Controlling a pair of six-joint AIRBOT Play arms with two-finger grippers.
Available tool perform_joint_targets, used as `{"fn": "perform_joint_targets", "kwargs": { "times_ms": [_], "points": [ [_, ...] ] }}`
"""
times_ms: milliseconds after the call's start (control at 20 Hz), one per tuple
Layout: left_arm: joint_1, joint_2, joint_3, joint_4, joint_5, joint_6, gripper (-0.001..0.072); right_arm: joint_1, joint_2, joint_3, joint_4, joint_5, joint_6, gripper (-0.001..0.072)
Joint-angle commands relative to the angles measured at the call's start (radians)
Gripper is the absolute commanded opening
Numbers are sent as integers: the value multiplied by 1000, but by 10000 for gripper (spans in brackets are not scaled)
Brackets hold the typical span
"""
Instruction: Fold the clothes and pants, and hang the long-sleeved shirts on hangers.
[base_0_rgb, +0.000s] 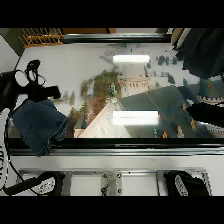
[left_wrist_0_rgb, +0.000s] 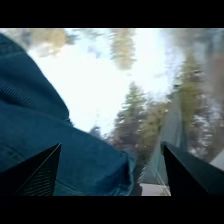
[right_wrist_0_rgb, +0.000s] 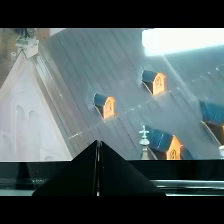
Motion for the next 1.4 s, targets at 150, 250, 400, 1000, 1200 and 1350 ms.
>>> {"fn": "perform_joint_targets", "kwargs": {
  "times_ms": [150,250,400,1000,1200,1350],
  "points": [
    [129,55,-305,71,177,-130,717,0,0,0,0,0,0,19],
    [127,31,-340,70,212,-142,717,0,0,0,0,0,0,19],
    [92,-22,-348,67,218,-151,717,0,0,0,0,0,0,19],
    [-367,183,-68,-68,320,-173,21,0,0,0,0,0,0,19],
    [-591,55,107,-68,387,-174,22,0,-1,0,0,0,0,19],
    [-699,-121,232,-68,438,-173,32,0,-2,0,0,0,0,19]
  ]
}}
